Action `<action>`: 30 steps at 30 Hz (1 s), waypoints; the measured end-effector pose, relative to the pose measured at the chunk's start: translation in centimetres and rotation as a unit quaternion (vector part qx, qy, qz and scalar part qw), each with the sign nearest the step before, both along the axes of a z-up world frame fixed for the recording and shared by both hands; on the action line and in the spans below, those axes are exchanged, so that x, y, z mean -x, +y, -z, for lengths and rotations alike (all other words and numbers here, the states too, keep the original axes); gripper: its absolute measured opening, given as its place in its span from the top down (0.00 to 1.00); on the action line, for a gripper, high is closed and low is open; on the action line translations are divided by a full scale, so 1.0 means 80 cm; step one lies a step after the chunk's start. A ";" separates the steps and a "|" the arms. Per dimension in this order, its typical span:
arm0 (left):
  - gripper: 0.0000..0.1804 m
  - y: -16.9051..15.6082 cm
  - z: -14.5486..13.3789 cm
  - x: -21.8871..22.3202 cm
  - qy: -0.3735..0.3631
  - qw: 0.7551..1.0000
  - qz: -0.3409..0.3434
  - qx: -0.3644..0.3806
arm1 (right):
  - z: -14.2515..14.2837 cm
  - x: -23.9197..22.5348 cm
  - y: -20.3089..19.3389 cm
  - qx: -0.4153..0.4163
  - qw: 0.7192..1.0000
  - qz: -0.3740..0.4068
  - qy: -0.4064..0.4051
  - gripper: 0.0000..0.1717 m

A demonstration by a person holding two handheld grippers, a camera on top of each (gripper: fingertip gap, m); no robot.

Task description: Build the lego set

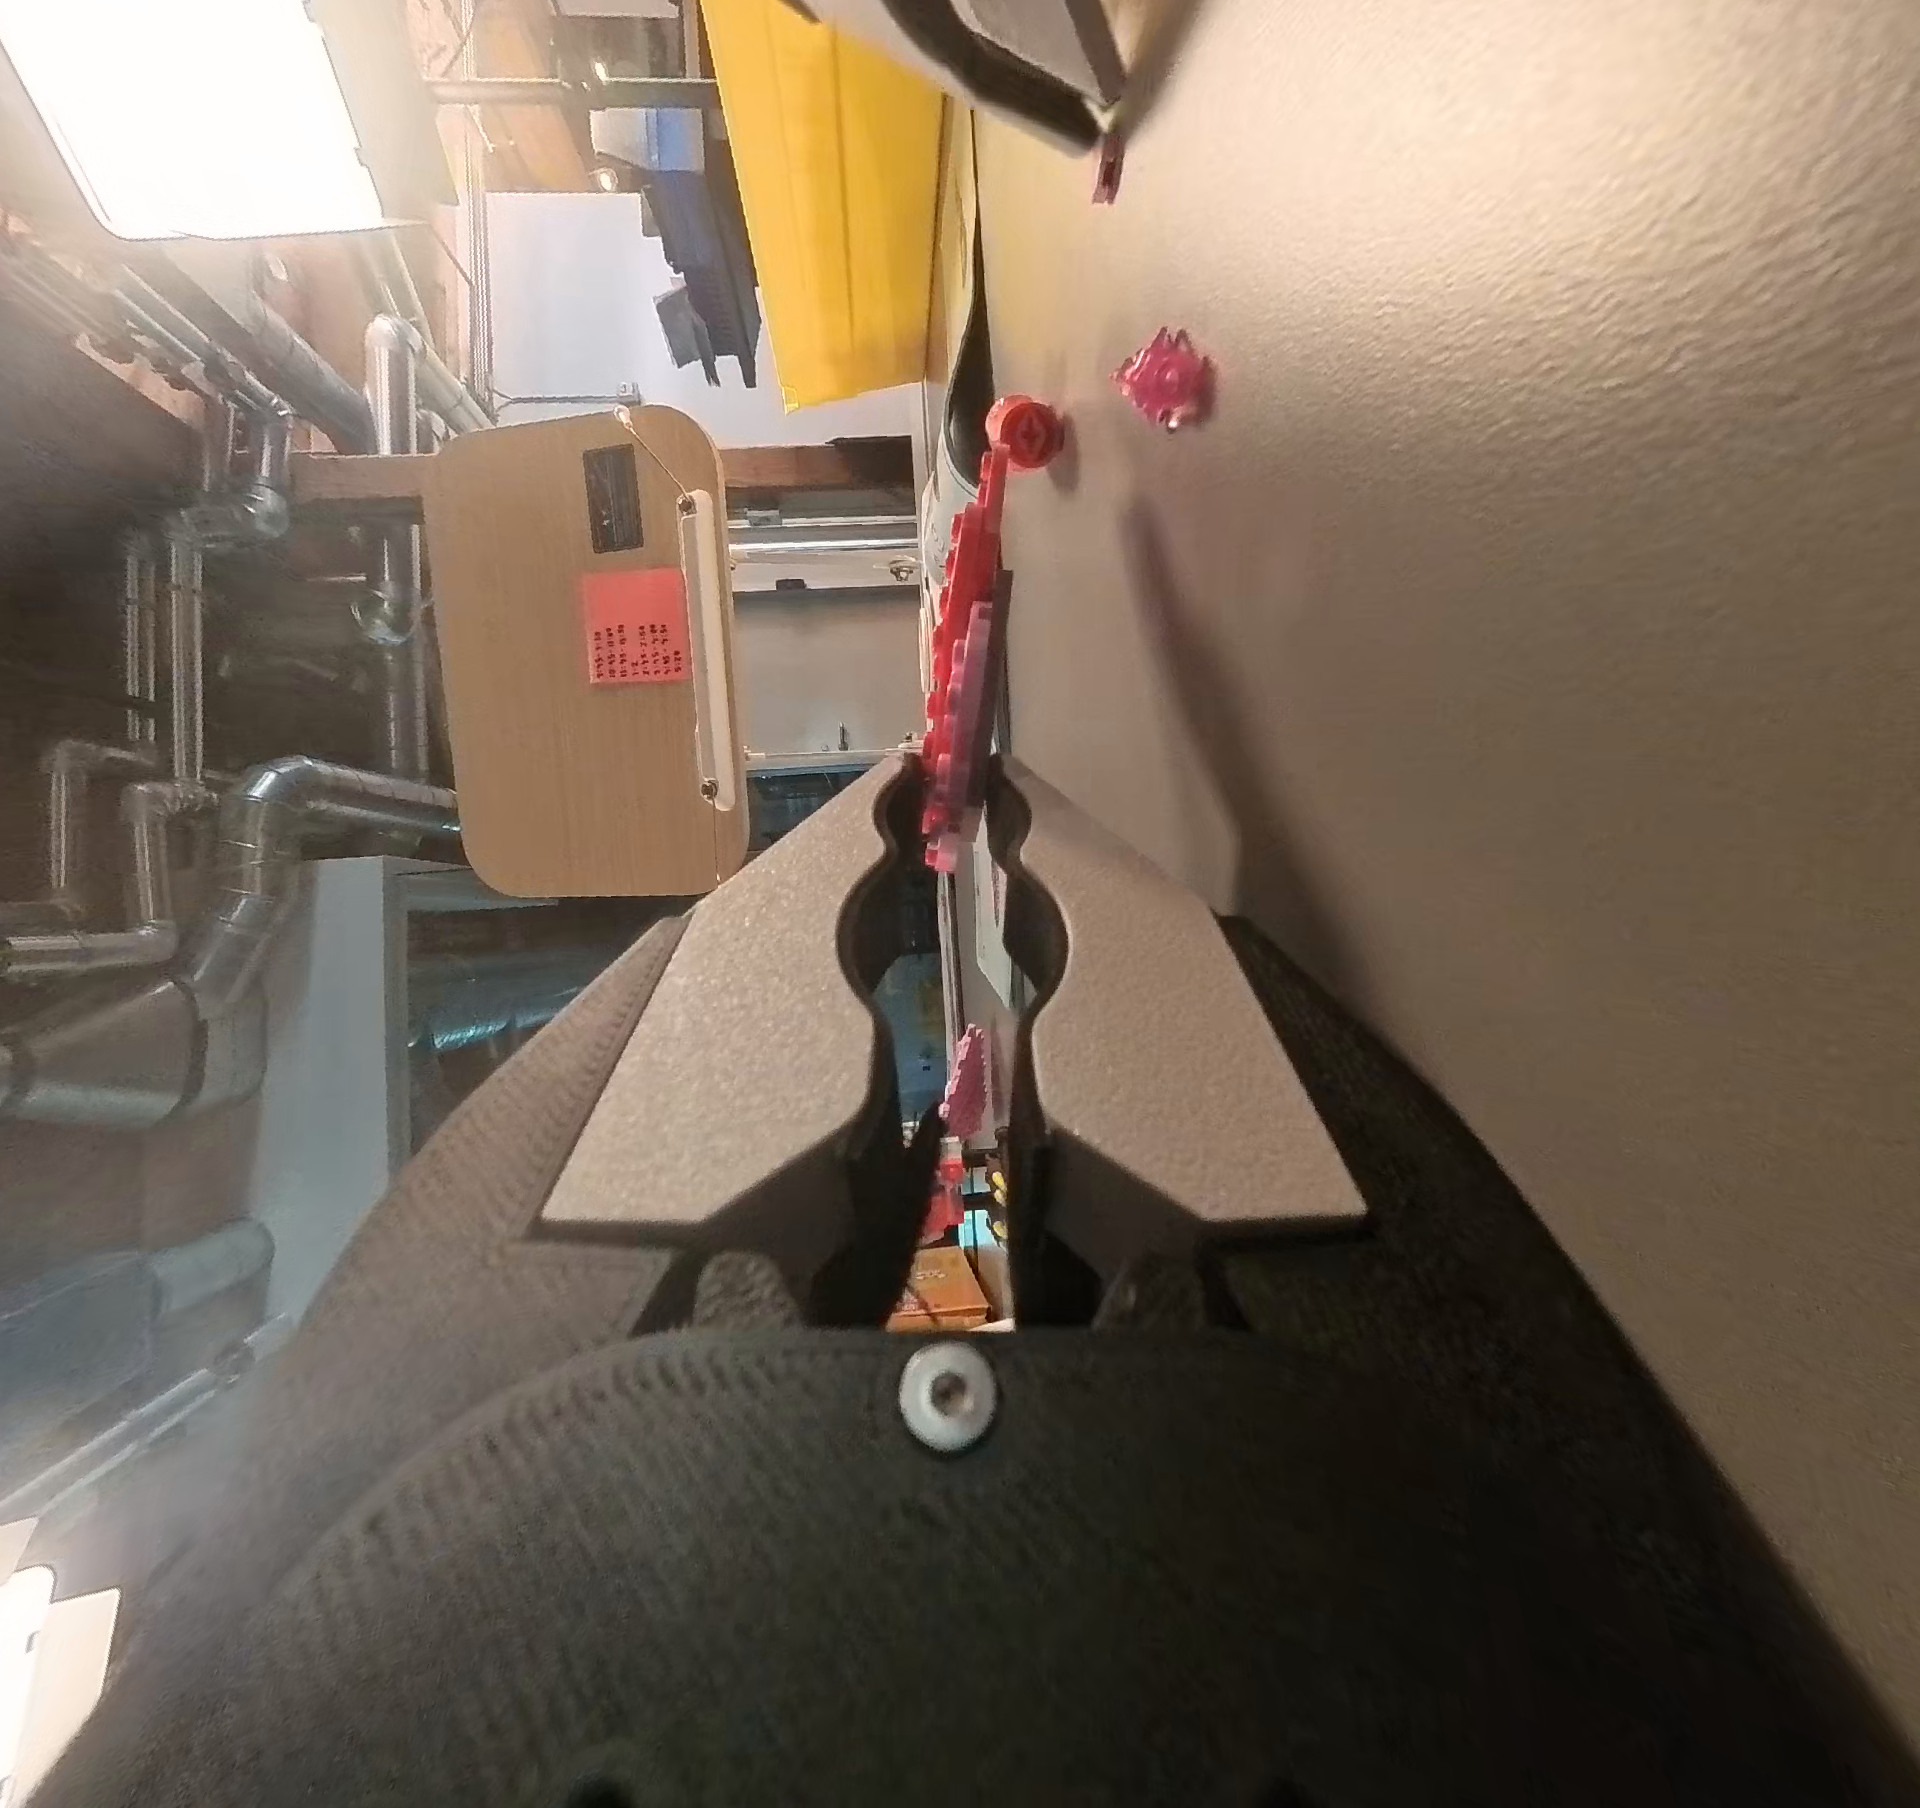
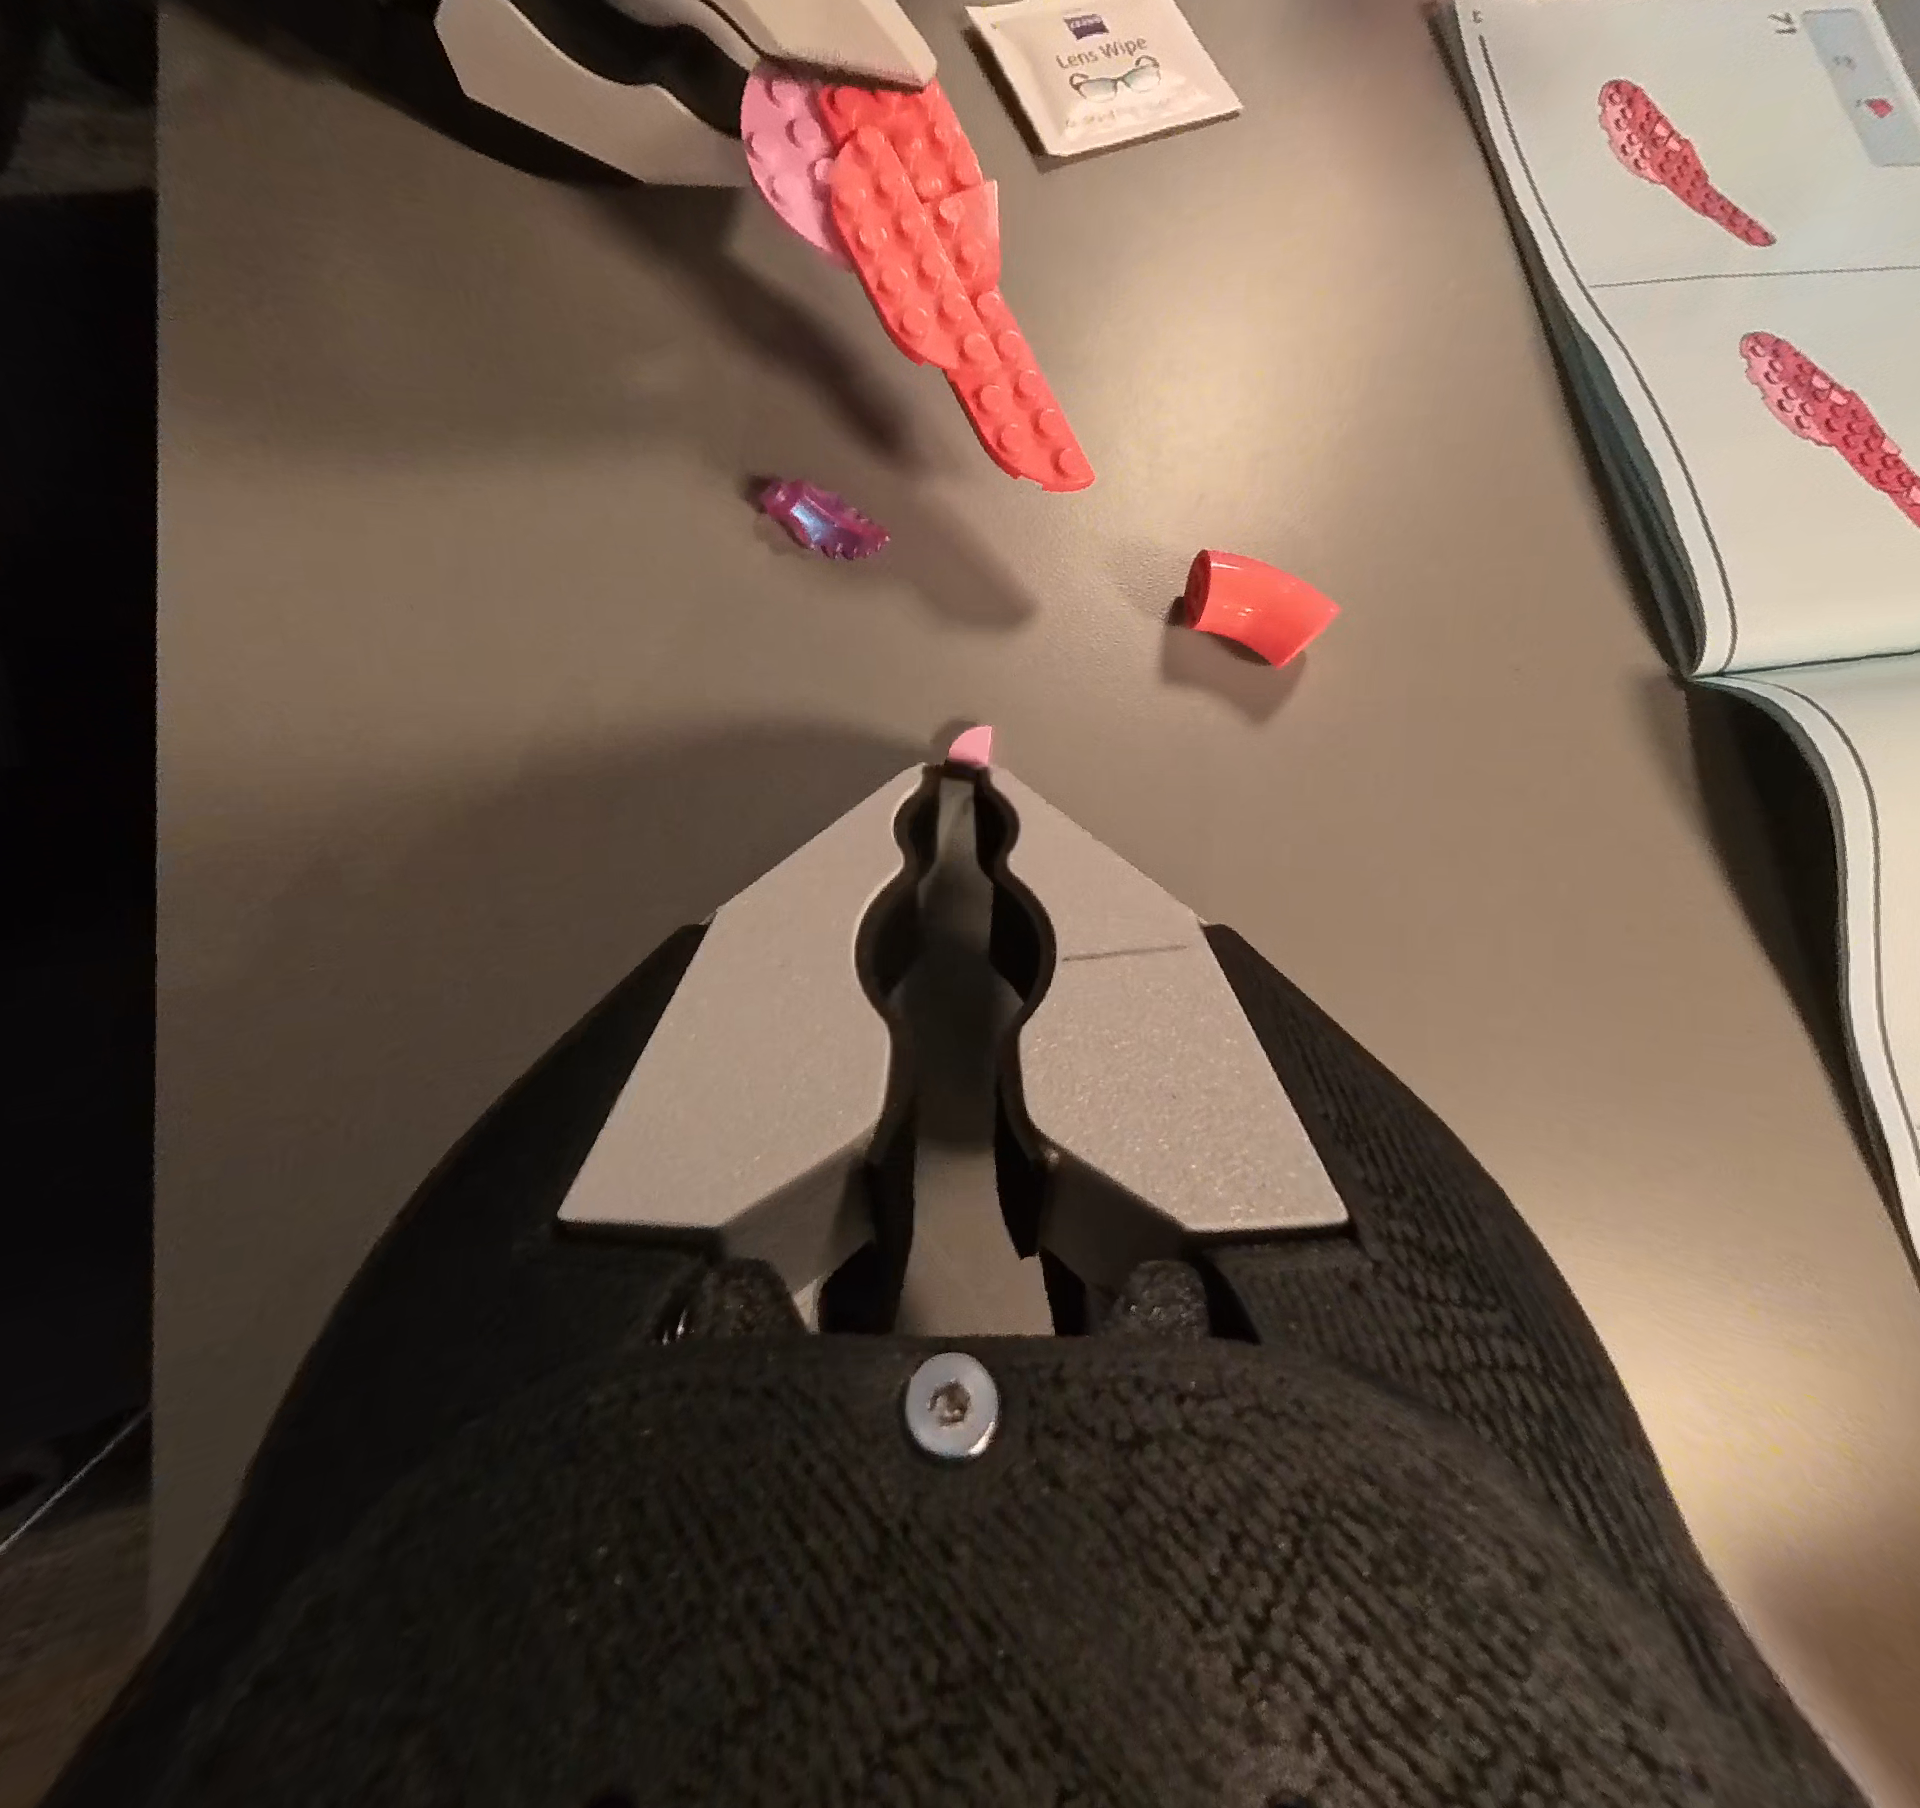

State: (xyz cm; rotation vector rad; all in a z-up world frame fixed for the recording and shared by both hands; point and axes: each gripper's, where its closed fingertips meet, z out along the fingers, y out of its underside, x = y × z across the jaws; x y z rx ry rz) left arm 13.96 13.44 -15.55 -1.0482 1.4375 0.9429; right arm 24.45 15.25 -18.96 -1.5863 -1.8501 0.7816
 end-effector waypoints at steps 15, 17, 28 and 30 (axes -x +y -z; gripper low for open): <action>0.94 0.000 0.001 0.000 -0.002 1.000 0.000 0.003 | 0.000 0.013 0.001 0.018 1.000 0.004 0.003 0.98; 0.94 0.000 0.001 0.000 -0.003 1.000 0.000 0.003 | 0.001 0.014 0.001 0.012 1.000 -0.001 -0.002 0.98; 0.94 -0.006 -0.001 -0.009 -0.001 1.000 0.021 -0.004 | -0.045 0.029 -0.005 0.013 0.997 -0.031 0.066 0.99; 0.94 -0.010 -0.003 -0.015 -0.002 0.999 0.034 -0.008 | -0.067 0.042 -0.014 0.016 0.994 -0.059 0.089 0.99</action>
